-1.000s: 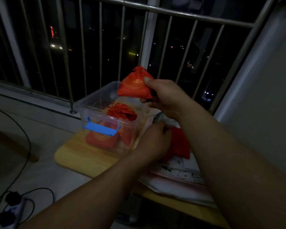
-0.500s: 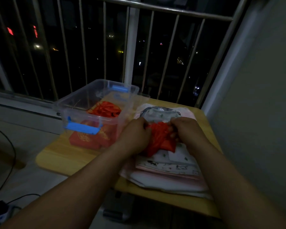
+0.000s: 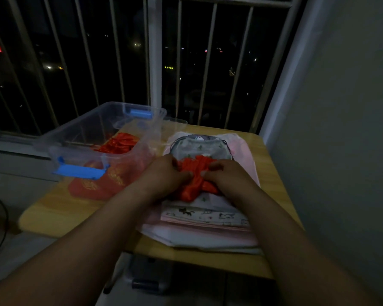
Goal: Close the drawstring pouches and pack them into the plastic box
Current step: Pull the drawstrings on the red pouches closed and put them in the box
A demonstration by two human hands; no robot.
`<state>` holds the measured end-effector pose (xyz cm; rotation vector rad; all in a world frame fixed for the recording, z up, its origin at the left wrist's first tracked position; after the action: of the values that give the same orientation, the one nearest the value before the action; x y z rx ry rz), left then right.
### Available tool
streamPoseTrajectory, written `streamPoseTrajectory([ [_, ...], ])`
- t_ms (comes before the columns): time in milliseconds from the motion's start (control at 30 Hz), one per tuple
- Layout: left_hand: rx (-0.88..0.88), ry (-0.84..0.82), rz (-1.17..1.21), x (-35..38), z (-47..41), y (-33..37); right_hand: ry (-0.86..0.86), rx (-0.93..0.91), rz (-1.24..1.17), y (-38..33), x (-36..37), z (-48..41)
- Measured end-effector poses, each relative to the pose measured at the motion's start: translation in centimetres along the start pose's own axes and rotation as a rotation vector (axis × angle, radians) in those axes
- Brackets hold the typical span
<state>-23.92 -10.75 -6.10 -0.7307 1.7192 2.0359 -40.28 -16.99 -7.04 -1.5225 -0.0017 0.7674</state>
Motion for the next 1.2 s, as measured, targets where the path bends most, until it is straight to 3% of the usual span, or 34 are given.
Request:
streamPoseTrajectory([
  [300, -0.013, -0.033, 0.099, 0.5, 0.5, 0.4, -0.034, -0.121, -0.179, -0.2, -0.6, -0.2],
  [433, 0.02, 0.029, 0.314, -0.4, 1.0, 0.8, -0.052, -0.198, -0.275, -1.4, -1.8, 0.8],
  [633, 0.097, -0.148, 0.668, 0.1, 2.3, 2.8, -0.127, -0.186, -0.411, -1.6, -2.4, 1.8],
  [800, 0.119, -0.094, 0.717, 1.1, 2.0, 3.1, -0.246, -0.155, -0.429, -1.9, -2.8, 2.8],
  [933, 0.108, -0.015, 0.698, 1.5, 1.4, 2.5, -0.185, -0.088, -0.349, -0.3, -3.5, 2.9],
  [1100, 0.115, -0.014, 0.771, 1.9, 1.0, 2.7, -0.234, -0.077, -0.448, 0.5, -2.7, 2.7],
  [1200, 0.135, -0.005, 0.786, 1.9, 1.1, 3.1, -0.137, -0.083, -0.478, 0.7, -3.1, 2.3],
])
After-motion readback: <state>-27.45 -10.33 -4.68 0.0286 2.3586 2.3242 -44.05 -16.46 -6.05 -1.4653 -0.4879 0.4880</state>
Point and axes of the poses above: each hand's wrist, its own z-axis away from the middle knuckle, its own x-axis out of the palm, y = z × x, the point moved 7 cm from there along -z, towards the middle knuckle, and after that the axes turned 10 degrees about -y, right-handed, at the moved point
